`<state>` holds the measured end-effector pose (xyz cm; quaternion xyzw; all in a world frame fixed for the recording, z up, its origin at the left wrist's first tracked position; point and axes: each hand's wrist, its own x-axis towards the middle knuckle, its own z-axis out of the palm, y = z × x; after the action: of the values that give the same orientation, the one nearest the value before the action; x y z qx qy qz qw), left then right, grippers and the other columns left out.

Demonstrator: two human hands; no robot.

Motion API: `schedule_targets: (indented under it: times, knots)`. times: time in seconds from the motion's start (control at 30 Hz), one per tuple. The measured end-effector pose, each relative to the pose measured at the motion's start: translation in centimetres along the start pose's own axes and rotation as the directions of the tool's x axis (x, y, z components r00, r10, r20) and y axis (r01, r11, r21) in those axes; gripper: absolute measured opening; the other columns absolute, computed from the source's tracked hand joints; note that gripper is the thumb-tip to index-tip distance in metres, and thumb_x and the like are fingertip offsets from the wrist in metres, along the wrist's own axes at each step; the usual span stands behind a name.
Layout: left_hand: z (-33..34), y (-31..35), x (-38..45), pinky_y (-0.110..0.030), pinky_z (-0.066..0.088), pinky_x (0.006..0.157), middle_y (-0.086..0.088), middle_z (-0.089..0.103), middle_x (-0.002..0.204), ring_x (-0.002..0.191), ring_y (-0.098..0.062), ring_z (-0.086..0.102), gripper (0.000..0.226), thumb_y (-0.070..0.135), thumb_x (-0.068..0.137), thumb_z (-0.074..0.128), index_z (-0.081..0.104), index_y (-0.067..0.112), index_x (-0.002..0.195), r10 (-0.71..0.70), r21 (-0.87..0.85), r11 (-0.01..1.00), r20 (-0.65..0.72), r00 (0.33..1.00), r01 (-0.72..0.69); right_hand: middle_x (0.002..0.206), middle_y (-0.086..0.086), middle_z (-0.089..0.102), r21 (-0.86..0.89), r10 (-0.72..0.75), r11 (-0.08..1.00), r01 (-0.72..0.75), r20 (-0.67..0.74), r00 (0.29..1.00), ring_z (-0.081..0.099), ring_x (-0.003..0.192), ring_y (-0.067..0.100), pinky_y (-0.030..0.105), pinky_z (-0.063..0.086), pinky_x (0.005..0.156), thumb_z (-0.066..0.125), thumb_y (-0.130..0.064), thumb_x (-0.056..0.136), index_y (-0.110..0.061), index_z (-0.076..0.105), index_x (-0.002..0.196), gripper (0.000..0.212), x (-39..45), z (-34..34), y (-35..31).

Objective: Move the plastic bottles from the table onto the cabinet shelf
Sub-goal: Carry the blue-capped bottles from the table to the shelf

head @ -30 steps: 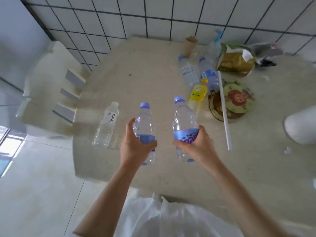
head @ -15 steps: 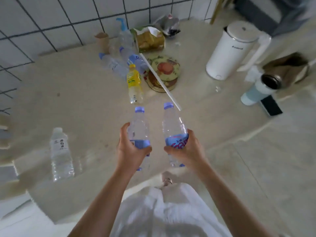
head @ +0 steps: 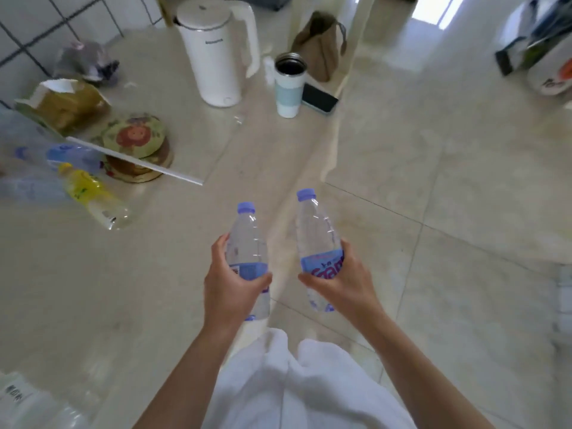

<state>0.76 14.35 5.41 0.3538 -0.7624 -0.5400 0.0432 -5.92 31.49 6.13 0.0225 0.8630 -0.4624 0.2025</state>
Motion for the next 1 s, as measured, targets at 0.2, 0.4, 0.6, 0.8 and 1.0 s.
schedule_targets:
  times: [0.2, 0.4, 0.6, 0.8, 1.0]
  knots:
    - [8.9, 3.0, -3.2, -0.002, 0.044, 0.055, 0.016, 0.059, 0.098, 0.065, 0.018, 0.059, 0.093, 0.013, 0.061, 0.089, 0.039, 0.031, 0.137, 0.093, 0.038, 0.993, 0.271, 0.958, -0.108, 0.094, -0.015, 0.063, 0.151, 0.144, 0.982, -0.112, -0.224, 0.964, 0.060, 0.083, -0.005, 0.002, 0.043, 0.062, 0.087, -0.028, 0.059, -0.024, 0.047, 0.121, 0.073, -4.1, -8.2, 7.1]
    - [19.7, 5.6, -9.6, -0.002, 0.045, 0.054, 0.014, 0.060, 0.099, 0.066, 0.017, 0.061, 0.094, 0.010, 0.062, 0.089, 0.038, 0.028, 0.139, 0.185, 0.017, 0.976, 0.458, 0.870, -0.216, 0.102, -0.007, 0.063, 0.241, 0.293, 0.948, -0.210, -0.399, 0.869, 0.063, 0.086, 0.006, 0.004, 0.045, 0.062, 0.087, -0.030, 0.060, -0.022, 0.044, 0.127, 0.080, -9.1, -16.6, 15.4]
    - [29.8, 6.7, -16.3, -0.007, 0.050, 0.058, 0.024, 0.053, 0.099, 0.070, 0.021, 0.060, 0.094, 0.010, 0.061, 0.090, 0.038, 0.030, 0.137, 0.260, -0.011, 0.945, 0.630, 0.731, -0.327, 0.109, -0.006, 0.060, 0.337, 0.406, 0.906, -0.256, -0.525, 0.748, 0.062, 0.092, 0.009, 0.003, 0.045, 0.062, 0.087, -0.034, 0.060, -0.022, 0.040, 0.131, 0.086, -13.9, -23.6, 22.7]
    - [37.8, 8.7, -22.5, -0.007, 0.050, 0.056, 0.026, 0.056, 0.099, 0.070, 0.008, 0.067, 0.093, 0.007, 0.062, 0.089, 0.038, 0.035, 0.135, 0.282, -0.038, 0.910, 0.785, 0.551, -0.412, 0.113, -0.002, 0.058, 0.476, 0.548, 0.831, -0.288, -0.610, 0.573, 0.059, 0.093, 0.011, 0.002, 0.044, 0.059, 0.086, -0.034, 0.062, -0.020, 0.040, 0.131, 0.084, -18.1, -28.8, 27.9]
    - [46.2, 10.6, -27.2, -0.008, 0.048, 0.055, 0.014, 0.065, 0.103, 0.067, 0.008, 0.065, 0.092, 0.007, 0.061, 0.087, 0.040, 0.042, 0.132, 0.223, -0.013, 0.878, 0.896, 0.384, -0.479, 0.106, -0.003, 0.054, 0.611, 0.692, 0.722, -0.325, -0.638, 0.337, 0.056, 0.088, 0.014, 0.001, 0.041, 0.055, 0.087, -0.033, 0.062, -0.013, 0.042, 0.129, 0.082, -21.1, -33.5, 32.1]
